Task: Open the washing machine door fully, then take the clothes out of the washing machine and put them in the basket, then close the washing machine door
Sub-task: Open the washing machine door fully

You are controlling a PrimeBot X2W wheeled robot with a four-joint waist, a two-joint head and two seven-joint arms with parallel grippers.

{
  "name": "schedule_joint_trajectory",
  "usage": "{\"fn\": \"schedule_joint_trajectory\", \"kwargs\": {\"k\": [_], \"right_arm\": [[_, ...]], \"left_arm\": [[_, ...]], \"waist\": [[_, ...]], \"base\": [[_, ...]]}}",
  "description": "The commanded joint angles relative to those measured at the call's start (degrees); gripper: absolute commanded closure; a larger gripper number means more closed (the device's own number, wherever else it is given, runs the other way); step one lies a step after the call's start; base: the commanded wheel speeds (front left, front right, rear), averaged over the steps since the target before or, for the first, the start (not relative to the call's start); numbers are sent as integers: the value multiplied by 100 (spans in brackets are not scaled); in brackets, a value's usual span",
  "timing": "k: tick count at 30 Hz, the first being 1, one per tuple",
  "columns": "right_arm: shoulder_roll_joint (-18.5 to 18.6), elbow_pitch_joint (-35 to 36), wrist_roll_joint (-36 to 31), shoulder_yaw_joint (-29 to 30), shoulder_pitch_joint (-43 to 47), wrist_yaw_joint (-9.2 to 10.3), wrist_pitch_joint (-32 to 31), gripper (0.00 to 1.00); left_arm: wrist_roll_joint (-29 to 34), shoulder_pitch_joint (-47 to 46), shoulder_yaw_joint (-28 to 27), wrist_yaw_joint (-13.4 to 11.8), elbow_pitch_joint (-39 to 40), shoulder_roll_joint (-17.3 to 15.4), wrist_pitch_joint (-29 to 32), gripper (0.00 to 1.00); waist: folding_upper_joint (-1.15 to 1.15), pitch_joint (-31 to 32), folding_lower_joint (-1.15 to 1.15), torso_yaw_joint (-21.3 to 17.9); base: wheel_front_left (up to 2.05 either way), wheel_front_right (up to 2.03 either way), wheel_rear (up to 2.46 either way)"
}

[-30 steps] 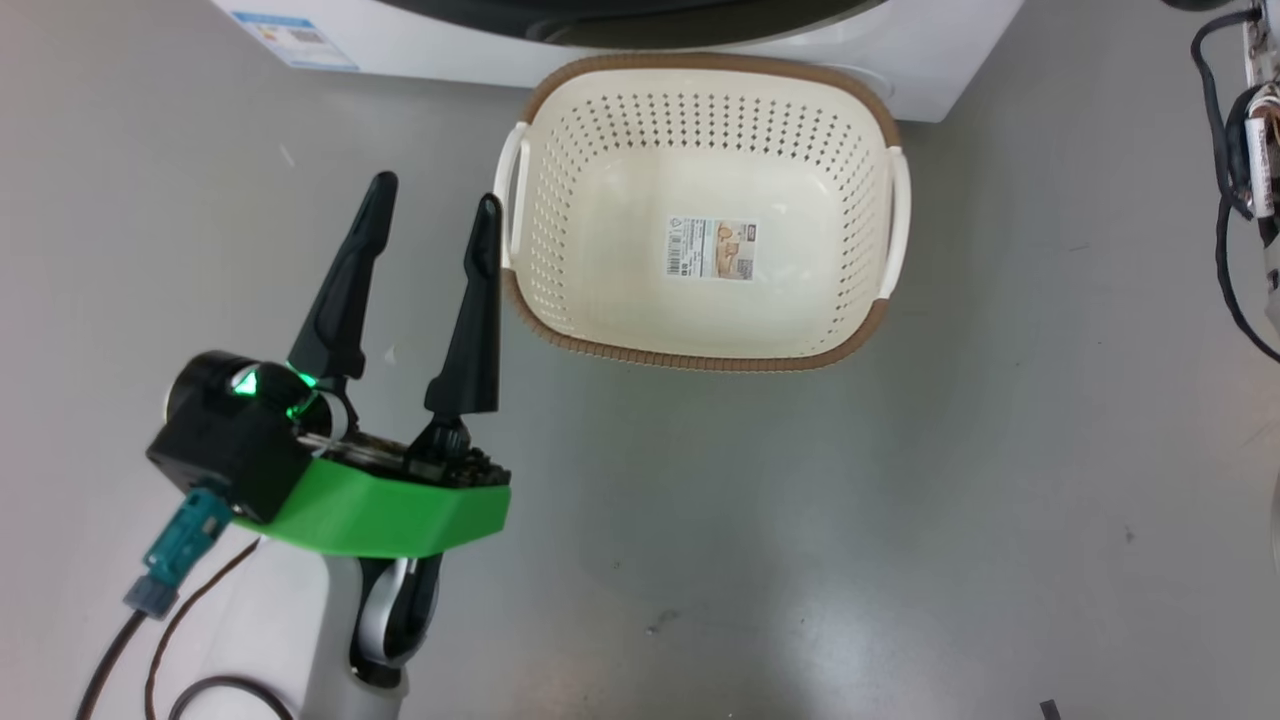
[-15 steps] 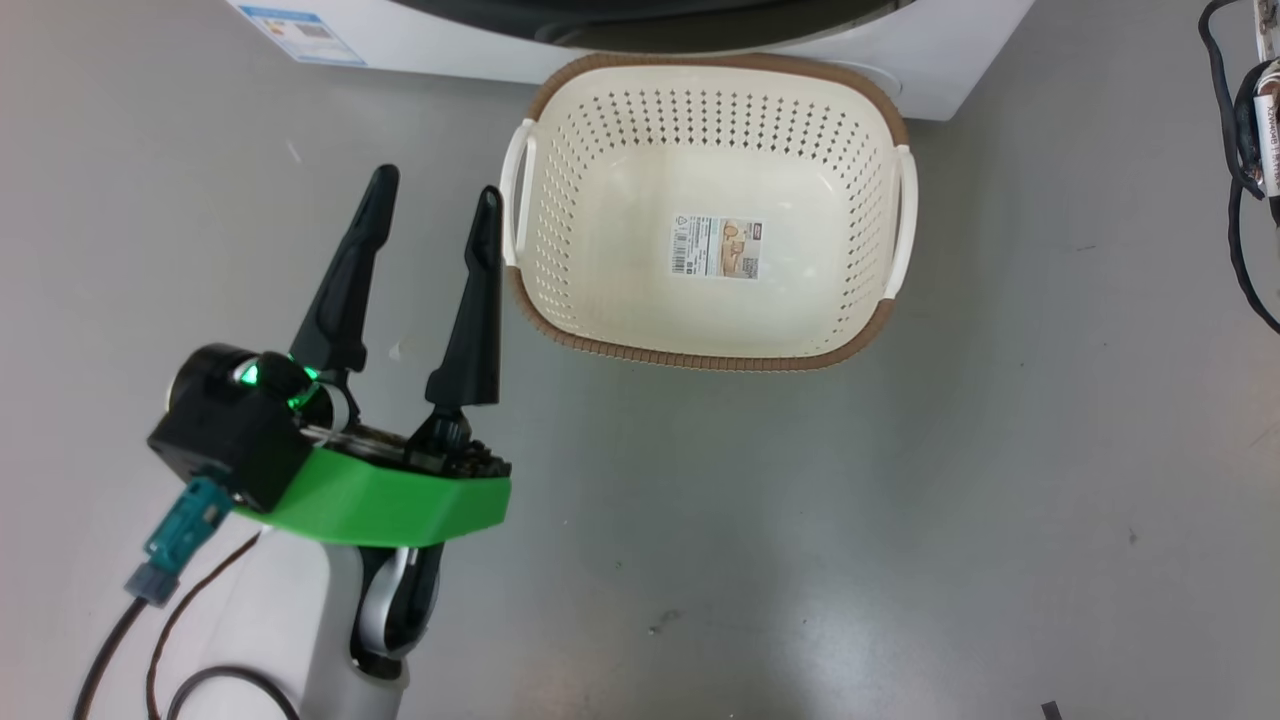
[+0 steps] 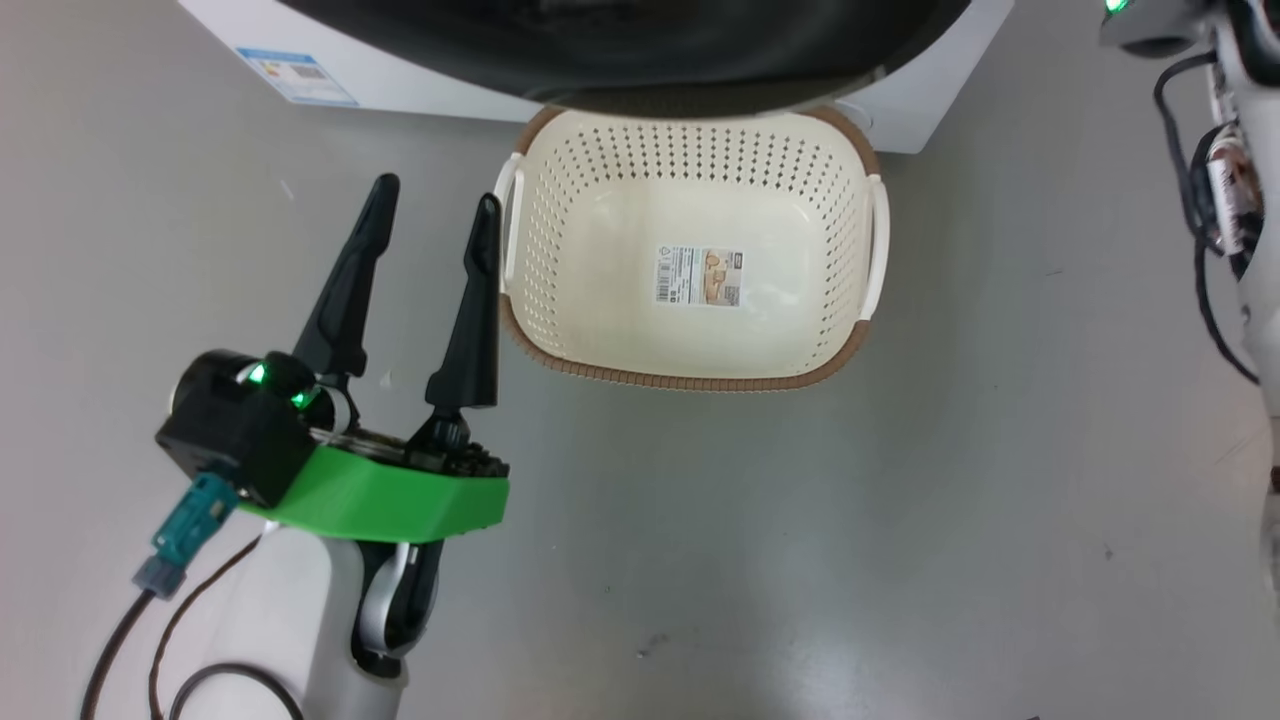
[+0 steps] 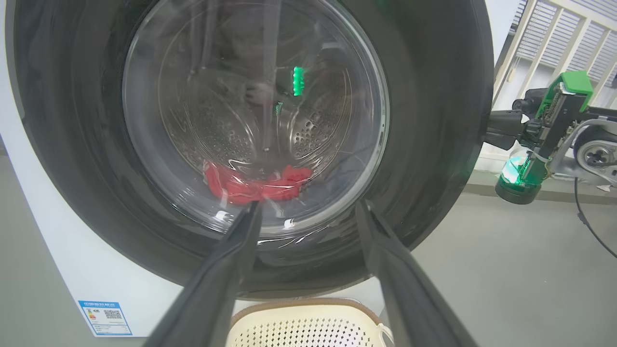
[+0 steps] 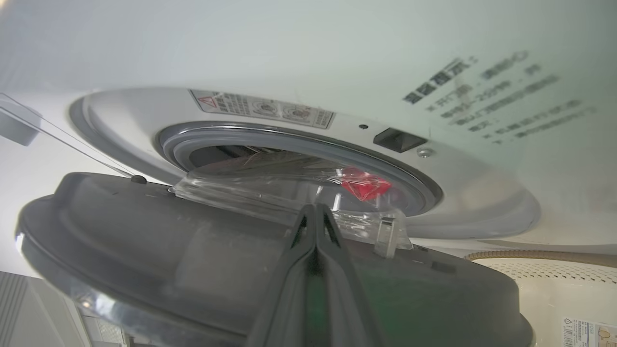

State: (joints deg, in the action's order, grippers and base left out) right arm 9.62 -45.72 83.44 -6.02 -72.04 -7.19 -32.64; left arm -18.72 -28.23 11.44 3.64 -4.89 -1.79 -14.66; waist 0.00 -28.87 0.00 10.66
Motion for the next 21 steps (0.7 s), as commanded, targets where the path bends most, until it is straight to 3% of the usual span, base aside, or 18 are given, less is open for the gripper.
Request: {"fn": "schedule_joint_trajectory", "kwargs": {"k": [1, 21], "right_arm": [[-244, 200, 16, -105, 162, -30, -93, 100], [-530, 355, 227, -353, 1032, -30, -231, 100]], "left_arm": [[42, 33, -186, 32, 100, -109, -34, 0], [149, 305, -248, -25, -132, -109, -34, 0]], "waist": [[0, 64, 0, -39], [0, 690, 0, -299]], "base": [[0, 0, 0], [0, 0, 0]]}}
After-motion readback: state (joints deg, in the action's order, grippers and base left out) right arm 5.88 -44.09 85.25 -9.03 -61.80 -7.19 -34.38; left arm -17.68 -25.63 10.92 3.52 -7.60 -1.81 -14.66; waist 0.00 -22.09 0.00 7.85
